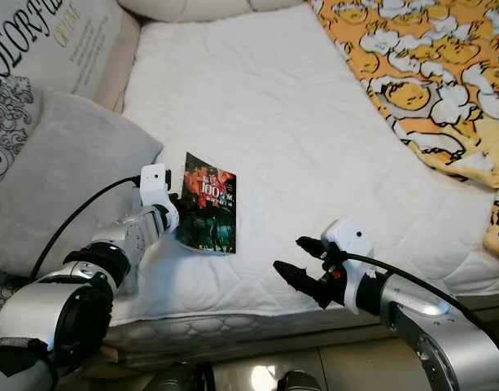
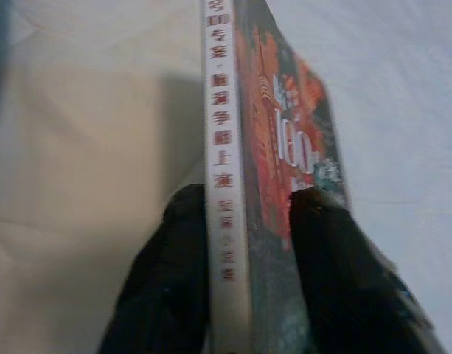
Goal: Clean up the room
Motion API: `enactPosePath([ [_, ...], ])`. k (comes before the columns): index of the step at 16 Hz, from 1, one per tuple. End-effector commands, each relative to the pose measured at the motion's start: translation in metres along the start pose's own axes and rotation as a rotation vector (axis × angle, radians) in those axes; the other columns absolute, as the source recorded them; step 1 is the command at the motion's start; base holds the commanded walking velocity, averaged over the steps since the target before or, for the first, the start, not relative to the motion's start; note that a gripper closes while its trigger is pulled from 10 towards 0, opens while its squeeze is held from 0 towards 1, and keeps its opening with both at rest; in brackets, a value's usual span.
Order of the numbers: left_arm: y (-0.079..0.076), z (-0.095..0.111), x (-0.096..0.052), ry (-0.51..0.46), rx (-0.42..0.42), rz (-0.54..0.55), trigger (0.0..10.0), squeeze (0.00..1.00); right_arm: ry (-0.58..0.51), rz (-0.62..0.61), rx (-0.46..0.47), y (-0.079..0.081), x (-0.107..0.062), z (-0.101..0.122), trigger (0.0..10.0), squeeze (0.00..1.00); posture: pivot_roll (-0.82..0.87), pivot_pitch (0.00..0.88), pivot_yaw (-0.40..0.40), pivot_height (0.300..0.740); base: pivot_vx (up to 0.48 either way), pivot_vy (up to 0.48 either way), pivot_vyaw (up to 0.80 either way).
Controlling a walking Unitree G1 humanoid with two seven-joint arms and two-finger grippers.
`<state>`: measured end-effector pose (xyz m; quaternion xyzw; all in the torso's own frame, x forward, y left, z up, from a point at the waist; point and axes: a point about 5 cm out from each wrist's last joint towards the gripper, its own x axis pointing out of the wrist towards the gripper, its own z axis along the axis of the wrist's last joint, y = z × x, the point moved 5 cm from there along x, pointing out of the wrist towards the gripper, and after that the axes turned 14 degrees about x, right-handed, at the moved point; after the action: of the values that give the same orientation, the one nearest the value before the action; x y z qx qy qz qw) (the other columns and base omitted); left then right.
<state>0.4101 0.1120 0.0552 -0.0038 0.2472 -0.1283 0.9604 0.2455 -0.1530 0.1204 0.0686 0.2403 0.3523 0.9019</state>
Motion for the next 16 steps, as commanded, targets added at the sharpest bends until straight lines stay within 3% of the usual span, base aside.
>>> enactPosePath([
  [1, 0.006, 0.0, -0.001, 0.012, 0.049, 0.025, 10.0, 1.0, -0.012, -0.022, -0.035, -0.001, -0.002, 0.006, 10.0, 0.0, -0.22, 0.139, 0.108, 0.74, 0.0, 0.0, 0.0],
  [6, 0.029, -0.02, -0.006, 0.076, 0.143, 0.114, 10.0, 1.0, -0.022, -0.061, -0.044, -0.016, 0.004, 0.01, 10.0, 0.0, -0.19, 0.106, 0.093, 0.74, 0.0, 0.0, 0.0],
  [10, 0.036, -0.028, -0.009, 0.094, 0.215, 0.122, 10.0, 1.0, -0.053, -0.091, -0.053, -0.027, 0.007, 0.019, 10.0, 0.0, -0.18, 0.067, 0.089, 0.74, 0.0, 0.0, 0.0],
  [12, 0.033, -0.024, -0.008, 0.071, 0.224, 0.103, 10.0, 1.0, -0.068, -0.095, -0.055, -0.028, 0.008, 0.021, 10.0, 0.0, -0.17, 0.053, 0.09, 0.74, 0.0, 0.0, 0.0],
  [13, 0.023, 0.0, -0.008, -0.073, 0.16, 0.03, 10.0, 1.0, -0.127, -0.119, -0.05, -0.028, 0.012, 0.028, 10.0, 0.0, -0.16, 0.022, 0.088, 0.74, 0.0, 0.0, 0.0],
  [14, 0.019, 0.017, -0.01, -0.175, 0.113, -0.004, 10.0, 0.73, -0.182, -0.155, -0.046, -0.03, 0.016, 0.033, 10.0, 0.0, -0.14, 0.002, 0.08, 0.74, 0.0, 0.0, 0.0],
  [15, 0.02, 0.023, -0.011, -0.206, 0.095, -0.003, 10.0, 0.15, -0.208, -0.182, -0.04, -0.032, 0.018, 0.035, 10.0, 0.0, -0.14, 0.0, 0.077, 0.74, 0.0, 0.0, 0.0],
  [16, 0.02, 0.033, -0.018, -0.278, 0.103, 0.0, 10.0, 0.0, -0.25, -0.24, -0.023, -0.037, 0.024, 0.036, 10.0, 0.0, -0.11, 0.0, 0.067, 0.74, 0.0, 0.0, 0.0],
])
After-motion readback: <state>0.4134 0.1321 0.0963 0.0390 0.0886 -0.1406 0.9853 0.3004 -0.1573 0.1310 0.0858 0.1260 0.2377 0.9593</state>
